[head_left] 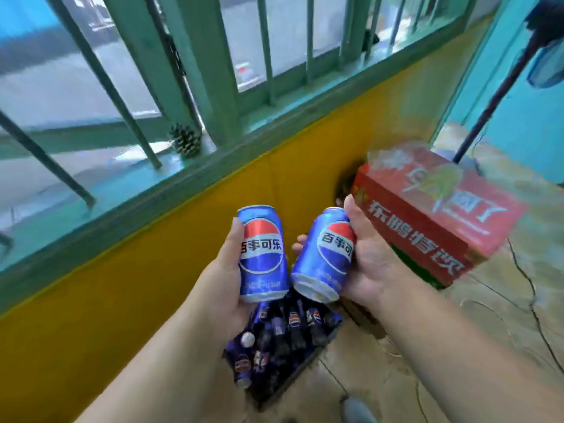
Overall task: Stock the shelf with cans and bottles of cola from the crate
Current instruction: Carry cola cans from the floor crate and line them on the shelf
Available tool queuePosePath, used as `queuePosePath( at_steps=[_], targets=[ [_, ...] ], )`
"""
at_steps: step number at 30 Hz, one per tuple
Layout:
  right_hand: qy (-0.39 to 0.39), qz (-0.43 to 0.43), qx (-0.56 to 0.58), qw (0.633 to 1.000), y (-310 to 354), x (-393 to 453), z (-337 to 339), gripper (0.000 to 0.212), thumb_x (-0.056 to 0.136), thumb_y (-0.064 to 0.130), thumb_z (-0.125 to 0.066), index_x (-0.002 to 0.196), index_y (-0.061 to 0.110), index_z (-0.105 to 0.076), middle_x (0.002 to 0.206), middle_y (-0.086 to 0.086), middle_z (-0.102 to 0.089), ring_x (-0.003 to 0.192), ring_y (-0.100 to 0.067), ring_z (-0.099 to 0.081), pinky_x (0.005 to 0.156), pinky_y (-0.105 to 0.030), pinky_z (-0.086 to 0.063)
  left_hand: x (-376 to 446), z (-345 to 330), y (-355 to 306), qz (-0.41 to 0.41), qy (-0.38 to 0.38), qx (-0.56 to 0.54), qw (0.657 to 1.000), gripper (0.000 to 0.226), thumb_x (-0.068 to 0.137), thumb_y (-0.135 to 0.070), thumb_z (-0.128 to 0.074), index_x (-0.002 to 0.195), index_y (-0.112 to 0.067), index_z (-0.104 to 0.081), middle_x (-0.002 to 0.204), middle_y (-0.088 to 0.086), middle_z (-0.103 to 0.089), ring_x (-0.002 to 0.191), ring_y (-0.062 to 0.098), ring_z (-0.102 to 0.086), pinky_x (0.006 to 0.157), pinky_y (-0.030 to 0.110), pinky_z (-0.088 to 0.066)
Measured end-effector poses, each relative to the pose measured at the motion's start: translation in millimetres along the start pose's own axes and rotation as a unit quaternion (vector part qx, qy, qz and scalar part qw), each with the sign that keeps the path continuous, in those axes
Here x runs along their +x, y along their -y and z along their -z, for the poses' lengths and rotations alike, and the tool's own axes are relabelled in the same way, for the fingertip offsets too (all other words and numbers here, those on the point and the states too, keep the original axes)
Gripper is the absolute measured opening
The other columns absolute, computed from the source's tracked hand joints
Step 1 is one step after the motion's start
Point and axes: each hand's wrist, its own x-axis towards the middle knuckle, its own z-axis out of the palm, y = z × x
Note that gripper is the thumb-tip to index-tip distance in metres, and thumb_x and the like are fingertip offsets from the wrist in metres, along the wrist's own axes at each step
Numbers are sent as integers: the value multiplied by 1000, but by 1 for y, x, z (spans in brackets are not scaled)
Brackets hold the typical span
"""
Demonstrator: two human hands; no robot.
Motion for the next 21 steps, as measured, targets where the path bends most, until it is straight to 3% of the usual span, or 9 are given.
queuePosePath(
  at_steps=[1, 3, 6, 8, 11, 13, 15, 18, 21],
  targets=[
    [-11, 2, 0, 1000, -3, -9, 0, 65, 63, 60, -72, 107, 14, -59, 87, -24, -64, 74, -35, -68, 65, -50, -61, -3, 2, -5, -1, 9, 24, 1000, 55, 93, -58, -46, 92, -9, -70, 77, 11, -75, 58, 20, -71, 52, 31, -60],
    [-31, 10, 9, 999, -6, -28, 7, 72, 54, 57, -83, 104, 10, -62, 89, -23, -64, 78, -35, -65, 74, -50, -61, -9, -2, -7, 22, 42, 61, 997, 52, 90, -57, -50, 95, -9, -69, 76, 12, -75, 55, 21, -70, 51, 31, -59],
    [-14, 54, 5, 998, -6, -68, 21, 41, 53, 27, -92, 86, 9, -75, 89, -20, -65, 81, -33, -64, 84, -48, -56, -17, -18, 3, 62, 115, 87, 988, 56, 77, -52, -58, 99, -2, -68, 76, 19, -73, 54, 27, -71, 46, 37, -58],
    [-35, 82, 1, 996, -6, -100, 33, 32, 60, 18, -85, 88, 6, -76, 93, -21, -66, 80, -34, -66, 84, -48, -58, -22, -36, 18, 94, 153, 111, 977, 61, 72, -52, -61, 102, 0, -73, 88, 25, -73, 66, 34, -73, 58, 44, -61],
    [-90, 138, 3, 986, -1, -145, 56, 44, 58, 26, -87, 93, 3, -75, 93, -21, -68, 76, -33, -69, 79, -46, -60, -36, -81, 34, 113, 218, 155, 957, 62, 73, -49, -65, 113, -3, -73, 107, 31, -70, 88, 43, -71, 77, 54, -60],
    [-144, 186, 22, 972, 5, -182, 68, 52, 61, 33, -90, 99, 3, -73, 97, -22, -70, 79, -34, -69, 82, -48, -58, -54, -119, 42, 107, 286, 206, 930, 82, 59, -55, -74, 114, 6, -69, 93, 31, -72, 76, 35, -72, 71, 42, -61],
    [-189, 235, 35, 953, 11, -221, 79, 49, 71, 39, -87, 100, 2, -72, 96, -22, -73, 78, -33, -71, 79, -48, -59, -73, -155, 55, 92, 346, 262, 896, 101, 31, -62, -83, 97, 13, -71, 68, 23, -72, 56, 20, -71, 60, 26, -59],
    [-250, 300, 60, 919, 18, -282, 103, 56, 69, 44, -76, 106, 3, -69, 89, -19, -74, 72, -31, -72, 69, -43, -60, -97, -196, 86, 110, 369, 282, 879, 78, 51, -42, -81, 116, -1, -68, 95, 23, -75, 76, 34, -75, 65, 45, -62],
    [-310, 341, 69, 885, 21, -336, 130, 70, 65, 47, -79, 117, 2, -66, 100, -22, -74, 85, -35, -71, 85, -52, -59, -125, -234, 127, 125, 404, 297, 856, 55, 66, -38, -75, 109, -4, -69, 96, 22, -75, 76, 36, -74, 67, 48, -61]
  ],
)
